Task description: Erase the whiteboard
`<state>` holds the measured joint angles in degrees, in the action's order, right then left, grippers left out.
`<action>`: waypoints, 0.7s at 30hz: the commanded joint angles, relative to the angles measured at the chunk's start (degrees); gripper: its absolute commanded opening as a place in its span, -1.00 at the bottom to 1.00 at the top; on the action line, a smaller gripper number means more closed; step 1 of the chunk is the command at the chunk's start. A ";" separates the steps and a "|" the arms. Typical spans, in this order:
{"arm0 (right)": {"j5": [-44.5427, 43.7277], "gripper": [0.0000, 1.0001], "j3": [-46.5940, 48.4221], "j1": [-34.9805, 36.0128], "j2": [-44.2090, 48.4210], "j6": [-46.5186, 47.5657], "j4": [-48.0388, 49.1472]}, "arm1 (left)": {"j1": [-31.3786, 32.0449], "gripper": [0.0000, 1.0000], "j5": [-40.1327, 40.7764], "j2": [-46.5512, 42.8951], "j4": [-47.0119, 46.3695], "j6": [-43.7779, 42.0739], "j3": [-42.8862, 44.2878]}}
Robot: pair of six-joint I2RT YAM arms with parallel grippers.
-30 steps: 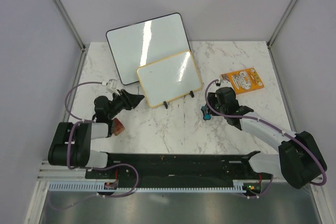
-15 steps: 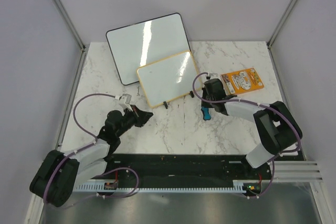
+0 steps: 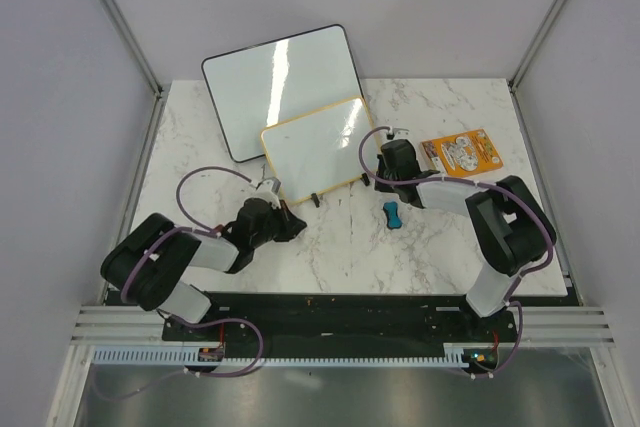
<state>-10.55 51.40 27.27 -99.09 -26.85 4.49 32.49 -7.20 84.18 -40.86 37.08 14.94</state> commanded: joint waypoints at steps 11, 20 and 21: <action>1.49 -1.00 -1.39 2.79 -4.01 -2.33 11.41 | 3.46 -0.97 13.26 14.25 -5.54 5.63 8.79; 0.09 -1.00 -1.30 7.45 -4.97 -2.33 12.47 | 4.34 -0.96 21.08 12.24 -6.16 6.69 7.56; -0.17 -1.00 -1.39 8.23 -4.89 -2.33 12.21 | 4.34 -0.96 21.18 11.71 -6.07 5.65 7.82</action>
<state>-11.00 50.15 32.69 -103.35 -28.32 13.74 36.47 7.16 97.27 -48.10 42.52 23.49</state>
